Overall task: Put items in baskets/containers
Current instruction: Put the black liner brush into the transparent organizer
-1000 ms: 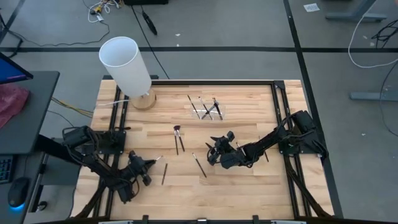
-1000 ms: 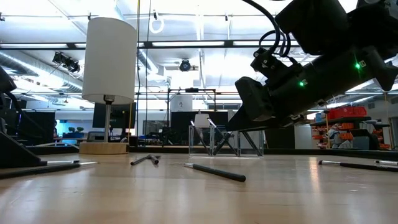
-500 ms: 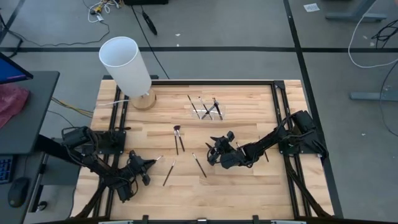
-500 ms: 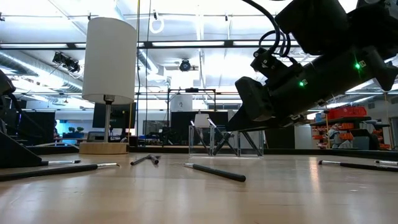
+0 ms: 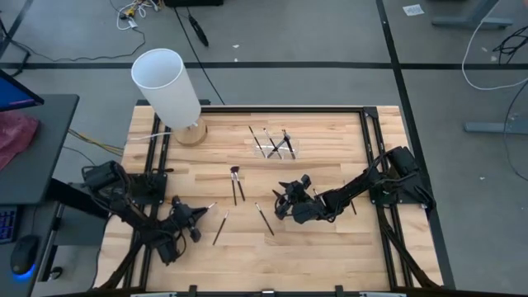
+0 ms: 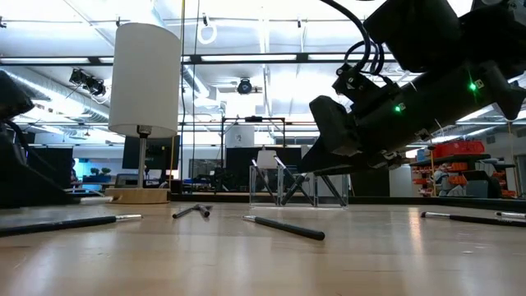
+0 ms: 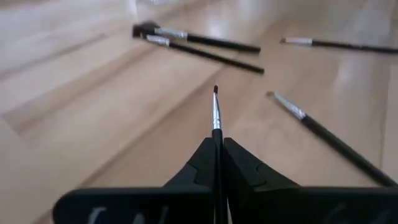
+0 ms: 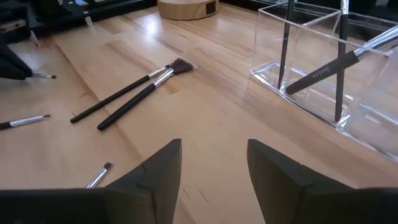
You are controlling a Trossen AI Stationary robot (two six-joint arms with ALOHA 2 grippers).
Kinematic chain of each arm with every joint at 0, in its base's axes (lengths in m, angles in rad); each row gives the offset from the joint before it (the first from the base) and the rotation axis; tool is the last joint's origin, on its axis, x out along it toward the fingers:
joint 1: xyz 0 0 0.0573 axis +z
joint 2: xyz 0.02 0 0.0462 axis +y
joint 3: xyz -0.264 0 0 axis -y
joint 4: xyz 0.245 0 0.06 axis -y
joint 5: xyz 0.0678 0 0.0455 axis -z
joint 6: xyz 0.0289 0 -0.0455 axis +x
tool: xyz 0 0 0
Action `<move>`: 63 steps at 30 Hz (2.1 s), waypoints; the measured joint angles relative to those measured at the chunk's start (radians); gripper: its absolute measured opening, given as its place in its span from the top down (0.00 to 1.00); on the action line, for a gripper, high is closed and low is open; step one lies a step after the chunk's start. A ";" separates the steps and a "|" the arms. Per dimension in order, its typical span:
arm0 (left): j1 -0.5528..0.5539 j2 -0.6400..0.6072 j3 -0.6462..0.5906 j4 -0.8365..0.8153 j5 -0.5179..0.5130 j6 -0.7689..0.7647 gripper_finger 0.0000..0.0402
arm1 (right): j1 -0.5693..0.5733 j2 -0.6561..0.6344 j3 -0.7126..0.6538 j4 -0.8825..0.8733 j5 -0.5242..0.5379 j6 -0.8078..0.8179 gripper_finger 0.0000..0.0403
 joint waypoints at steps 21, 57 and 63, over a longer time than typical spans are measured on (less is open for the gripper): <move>0.041 -0.181 -0.006 0.078 -0.357 0.217 0.97 | -0.031 0.016 0.010 0.471 -0.409 -0.295 0.54; 0.090 -0.260 -0.005 0.105 -0.396 0.307 0.97 | -0.236 0.417 0.635 0.483 -0.834 -0.207 0.66; 0.090 -0.260 -0.004 0.106 -0.401 0.306 0.96 | -0.238 0.418 0.635 0.482 -0.829 -0.220 0.88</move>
